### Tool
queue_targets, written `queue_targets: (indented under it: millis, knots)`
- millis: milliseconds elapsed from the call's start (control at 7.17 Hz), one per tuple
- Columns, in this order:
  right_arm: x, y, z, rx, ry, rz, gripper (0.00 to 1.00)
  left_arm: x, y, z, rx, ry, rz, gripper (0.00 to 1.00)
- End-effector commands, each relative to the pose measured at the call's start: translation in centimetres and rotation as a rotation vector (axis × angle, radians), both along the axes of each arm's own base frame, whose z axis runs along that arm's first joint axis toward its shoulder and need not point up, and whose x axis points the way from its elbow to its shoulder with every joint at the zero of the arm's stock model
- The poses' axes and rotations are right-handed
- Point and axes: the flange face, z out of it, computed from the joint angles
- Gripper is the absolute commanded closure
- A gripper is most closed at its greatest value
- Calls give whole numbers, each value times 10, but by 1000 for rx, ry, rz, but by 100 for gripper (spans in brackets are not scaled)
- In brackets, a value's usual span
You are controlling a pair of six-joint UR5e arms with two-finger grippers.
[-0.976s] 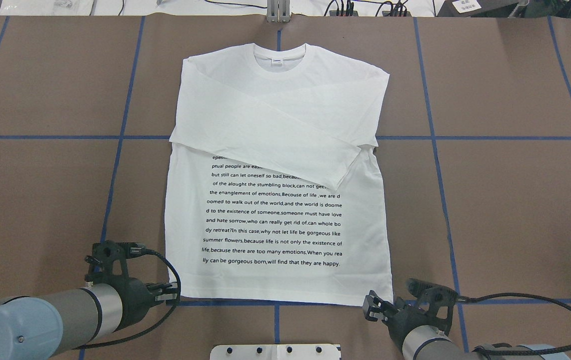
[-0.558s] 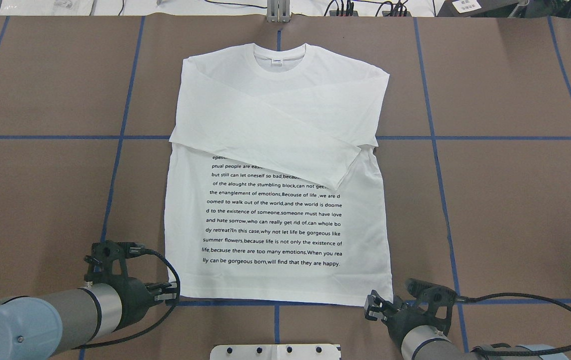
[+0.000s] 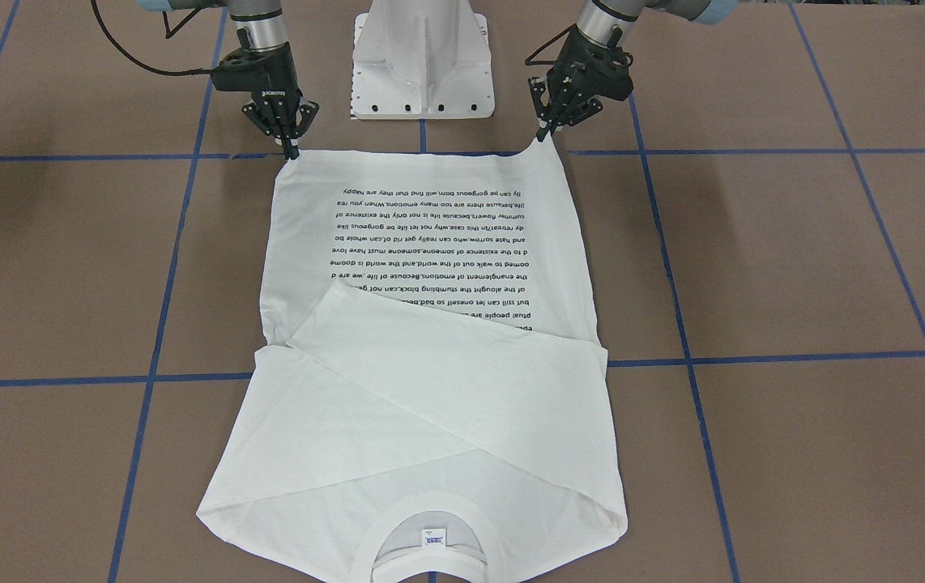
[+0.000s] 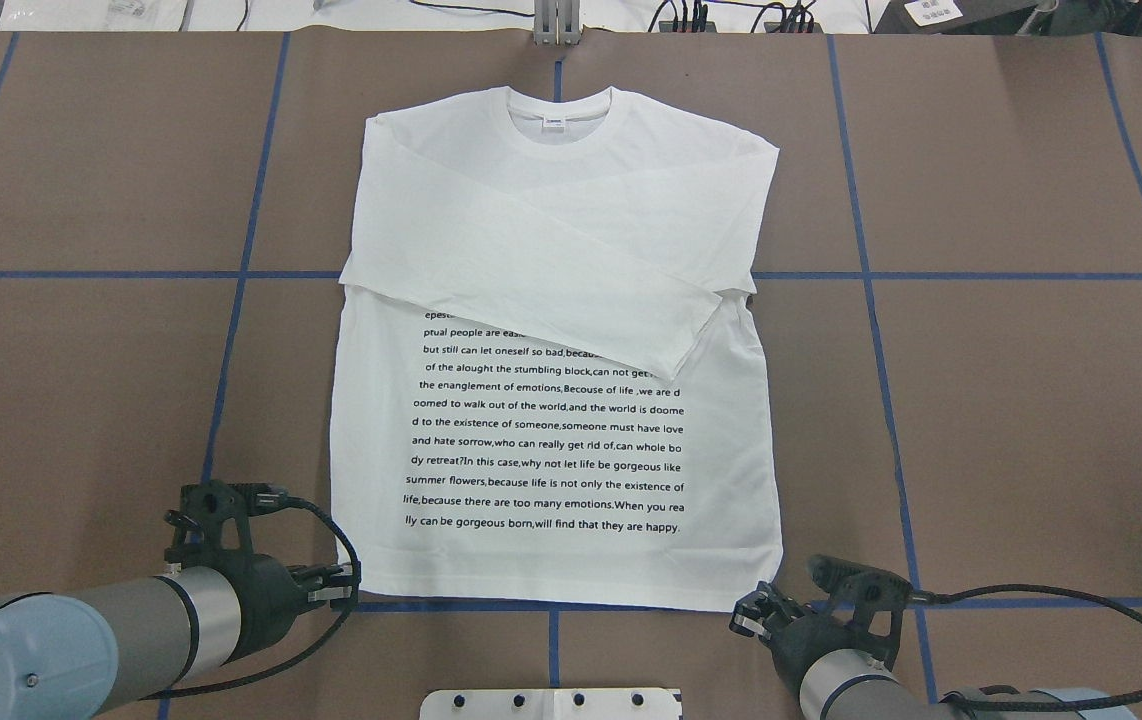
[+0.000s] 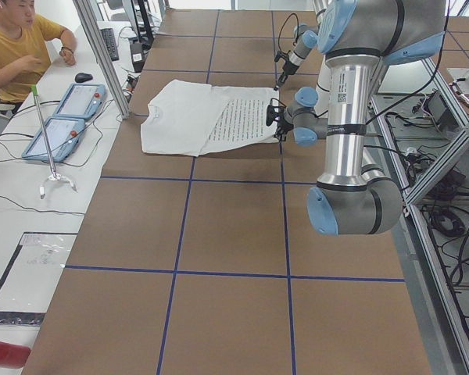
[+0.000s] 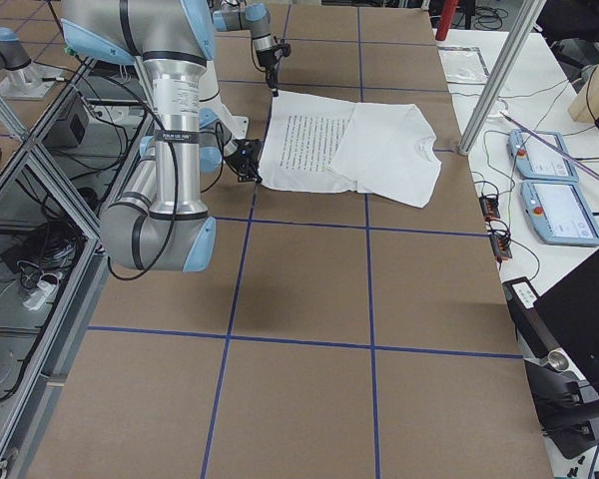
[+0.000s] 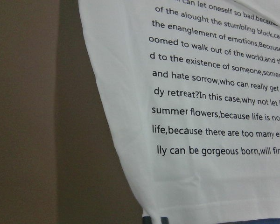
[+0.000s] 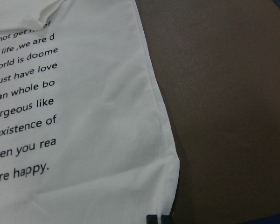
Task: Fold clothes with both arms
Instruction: 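Lift the hem with both grippers and fold it toward the collar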
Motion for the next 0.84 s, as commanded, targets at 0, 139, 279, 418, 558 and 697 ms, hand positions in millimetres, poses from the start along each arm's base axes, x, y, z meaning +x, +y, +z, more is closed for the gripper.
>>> queue_targets:
  millis: [0, 139, 279, 418, 558, 697]
  knots:
    - [36, -15, -34, -4, 1, 18, 100, -18, 2, -24, 4, 47, 6, 100]
    - [78, -13, -77, -35, 26, -15, 100, -43, 8, -43, -8, 61, 37, 100]
    - [129, -10, -120, -79, 44, -62, 100, -80, 16, -77, -21, 78, 74, 100]
    - [176, -12, -149, -119, 35, -88, 100, -121, 22, -112, -36, 77, 104, 100]
    - [190, -28, -167, -175, 0, -77, 100, -157, 31, -139, -54, 84, 154, 100]
    - [195, -42, -176, -187, 13, -70, 100, -160, 21, -145, -55, 80, 131, 100]
